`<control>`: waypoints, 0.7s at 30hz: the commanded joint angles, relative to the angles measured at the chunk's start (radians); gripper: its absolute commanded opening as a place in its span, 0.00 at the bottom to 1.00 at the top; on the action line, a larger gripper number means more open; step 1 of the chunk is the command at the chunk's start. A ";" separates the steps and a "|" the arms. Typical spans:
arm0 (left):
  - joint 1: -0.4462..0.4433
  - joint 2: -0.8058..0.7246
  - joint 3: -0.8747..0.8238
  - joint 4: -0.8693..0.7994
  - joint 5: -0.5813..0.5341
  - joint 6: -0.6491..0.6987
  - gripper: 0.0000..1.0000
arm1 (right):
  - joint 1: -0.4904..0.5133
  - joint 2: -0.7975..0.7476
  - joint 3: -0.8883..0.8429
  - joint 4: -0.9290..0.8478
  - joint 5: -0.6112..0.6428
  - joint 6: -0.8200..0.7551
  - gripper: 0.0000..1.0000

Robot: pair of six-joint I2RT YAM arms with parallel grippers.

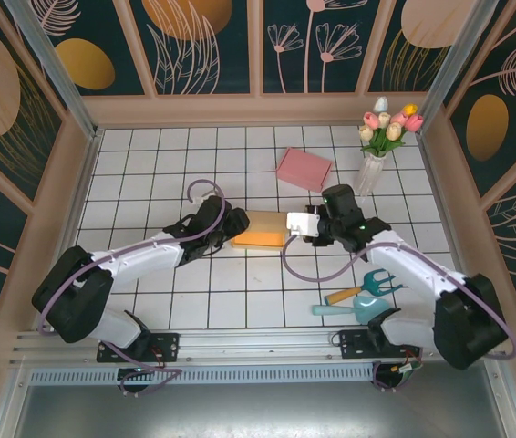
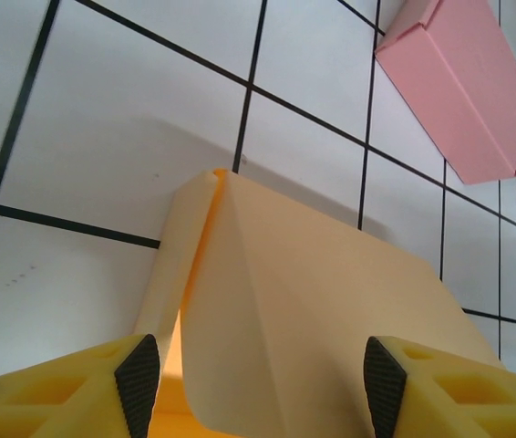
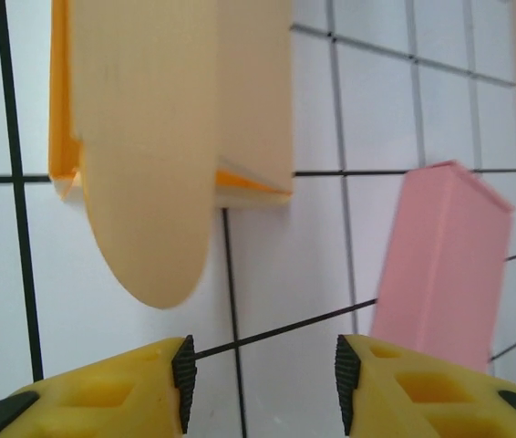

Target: Fold the paper box

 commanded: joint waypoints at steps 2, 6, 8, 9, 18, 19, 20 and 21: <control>-0.003 -0.032 -0.021 -0.001 -0.058 0.022 0.63 | -0.001 -0.151 0.056 0.048 -0.149 0.230 0.50; -0.004 -0.037 -0.047 0.011 -0.056 0.016 0.64 | 0.005 -0.208 0.021 0.232 -0.196 0.656 0.45; -0.004 -0.042 -0.066 0.017 -0.059 0.013 0.64 | 0.006 -0.194 0.002 0.316 -0.172 0.938 0.46; -0.003 -0.043 -0.076 0.022 -0.061 0.010 0.64 | 0.010 -0.178 -0.011 0.342 -0.152 1.060 0.46; -0.004 -0.060 -0.134 0.023 -0.062 0.013 0.65 | 0.114 0.092 -0.084 0.438 0.159 1.576 0.46; -0.004 -0.065 -0.139 0.022 -0.067 0.013 0.65 | 0.132 0.121 -0.080 0.447 0.196 1.584 0.47; -0.004 -0.068 -0.143 0.020 -0.073 0.016 0.66 | 0.149 0.150 -0.073 0.450 0.231 1.589 0.47; -0.004 -0.070 -0.146 0.018 -0.079 0.017 0.66 | 0.166 0.181 -0.068 0.453 0.265 1.591 0.48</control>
